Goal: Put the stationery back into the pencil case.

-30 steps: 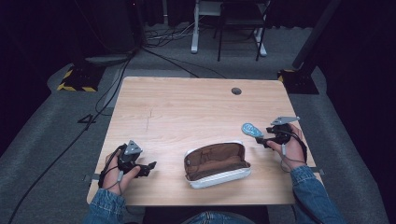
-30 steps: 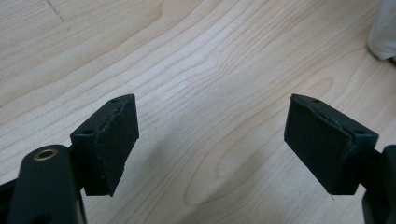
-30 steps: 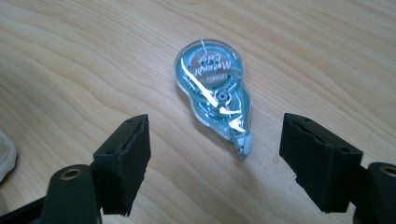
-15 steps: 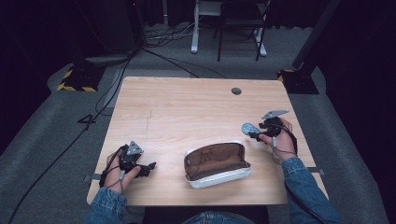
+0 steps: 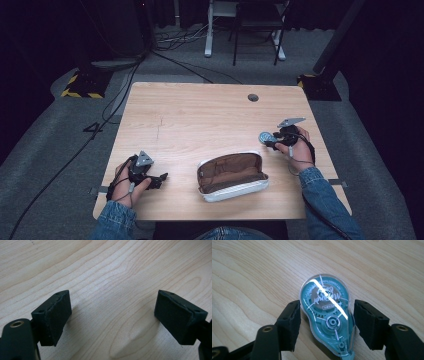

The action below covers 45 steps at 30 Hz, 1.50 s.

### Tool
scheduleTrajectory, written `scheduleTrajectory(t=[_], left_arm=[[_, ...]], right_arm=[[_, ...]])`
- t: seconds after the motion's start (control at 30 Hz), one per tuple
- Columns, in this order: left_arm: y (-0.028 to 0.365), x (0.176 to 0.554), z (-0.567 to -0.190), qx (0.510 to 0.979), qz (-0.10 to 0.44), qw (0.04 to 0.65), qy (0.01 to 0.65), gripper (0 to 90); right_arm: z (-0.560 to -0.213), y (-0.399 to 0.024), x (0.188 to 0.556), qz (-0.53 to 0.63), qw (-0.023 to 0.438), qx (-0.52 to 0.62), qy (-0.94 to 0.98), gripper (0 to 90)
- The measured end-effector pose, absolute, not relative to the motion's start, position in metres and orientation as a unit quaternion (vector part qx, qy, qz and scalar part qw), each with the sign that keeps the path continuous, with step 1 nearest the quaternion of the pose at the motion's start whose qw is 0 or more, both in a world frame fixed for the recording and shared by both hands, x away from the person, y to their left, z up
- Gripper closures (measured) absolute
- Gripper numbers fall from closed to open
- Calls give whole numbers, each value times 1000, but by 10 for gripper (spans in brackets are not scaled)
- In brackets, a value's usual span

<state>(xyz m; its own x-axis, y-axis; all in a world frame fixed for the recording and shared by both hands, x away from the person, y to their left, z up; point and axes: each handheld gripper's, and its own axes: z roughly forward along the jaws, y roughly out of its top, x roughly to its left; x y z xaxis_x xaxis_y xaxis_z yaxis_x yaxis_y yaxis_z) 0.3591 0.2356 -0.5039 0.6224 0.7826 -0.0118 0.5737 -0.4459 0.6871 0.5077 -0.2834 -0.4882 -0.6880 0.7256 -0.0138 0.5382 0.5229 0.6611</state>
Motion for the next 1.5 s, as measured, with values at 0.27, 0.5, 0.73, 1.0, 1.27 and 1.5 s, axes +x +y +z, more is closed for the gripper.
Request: scheduleTrajectory(t=[0.27,0.5,0.73,1.0,1.27,1.5], left_arm=[[234,359,-504,833,156,337,409,141],[234,360,-504,834,158,336,408,140],[234,360,-504,834,157,336,408,140],[233,360,-504,835,154,337,407,139],[233,361,-504,835,156,336,407,139],[233,362,-504,834,156,337,408,139]], right_arm=[[-488,-281,504,322,140,376,857,494],[-487,-280,501,316,139,391,853,498],[-482,-281,497,307,142,398,852,501],[-471,-283,490,315,148,394,850,501],[-446,-287,477,340,150,384,845,502],[-423,-289,463,356,149,377,842,501]])
